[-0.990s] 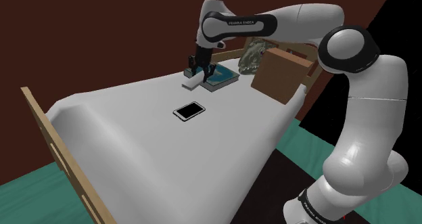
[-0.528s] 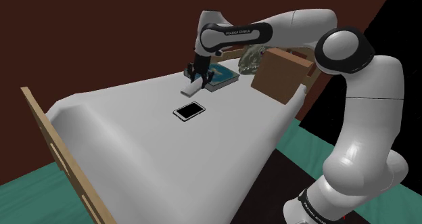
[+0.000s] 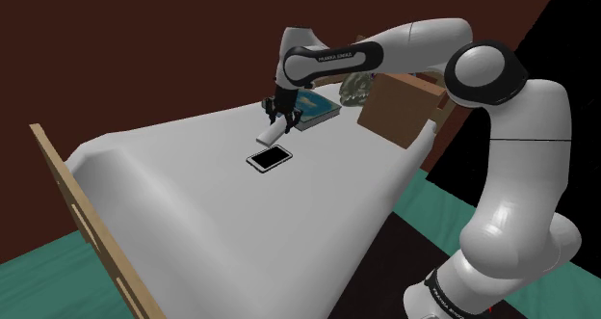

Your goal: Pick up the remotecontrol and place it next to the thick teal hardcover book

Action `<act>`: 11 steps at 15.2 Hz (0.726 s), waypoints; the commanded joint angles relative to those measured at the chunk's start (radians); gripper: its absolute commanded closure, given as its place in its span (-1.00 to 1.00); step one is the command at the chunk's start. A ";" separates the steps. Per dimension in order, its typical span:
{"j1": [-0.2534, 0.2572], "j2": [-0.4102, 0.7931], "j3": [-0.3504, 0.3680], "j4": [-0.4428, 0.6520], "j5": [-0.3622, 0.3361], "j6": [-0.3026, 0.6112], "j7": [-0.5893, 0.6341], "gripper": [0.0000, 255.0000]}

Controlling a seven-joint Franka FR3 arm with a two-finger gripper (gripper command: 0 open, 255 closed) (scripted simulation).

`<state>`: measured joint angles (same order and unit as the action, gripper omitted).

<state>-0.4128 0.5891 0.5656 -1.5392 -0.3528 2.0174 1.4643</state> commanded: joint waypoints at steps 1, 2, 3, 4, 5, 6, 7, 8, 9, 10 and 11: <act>0.000 0.007 -0.002 -0.002 -0.002 0.003 0.000 1.00; 0.000 0.007 -0.002 -0.002 -0.002 0.003 0.000 1.00; 0.000 0.007 -0.002 -0.002 -0.002 0.003 0.000 1.00; 0.000 0.007 -0.002 -0.002 -0.002 0.003 0.000 1.00; 0.000 0.007 -0.002 -0.002 -0.002 0.003 0.000 1.00; -0.001 0.006 -0.002 -0.006 -0.002 0.005 0.001 -1.00; 0.000 0.006 -0.002 -0.006 -0.002 0.006 0.002 -1.00; -0.001 0.004 -0.001 -0.008 -0.001 0.006 0.002 -1.00; 0.000 0.005 -0.001 -0.007 -0.001 0.005 0.002 -1.00; 0.000 0.005 -0.001 -0.007 -0.001 0.005 0.002 -1.00; 0.000 0.007 -0.002 -0.002 -0.002 0.003 0.000 -1.00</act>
<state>-0.4126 0.5952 0.5640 -1.5430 -0.3545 2.0213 1.4658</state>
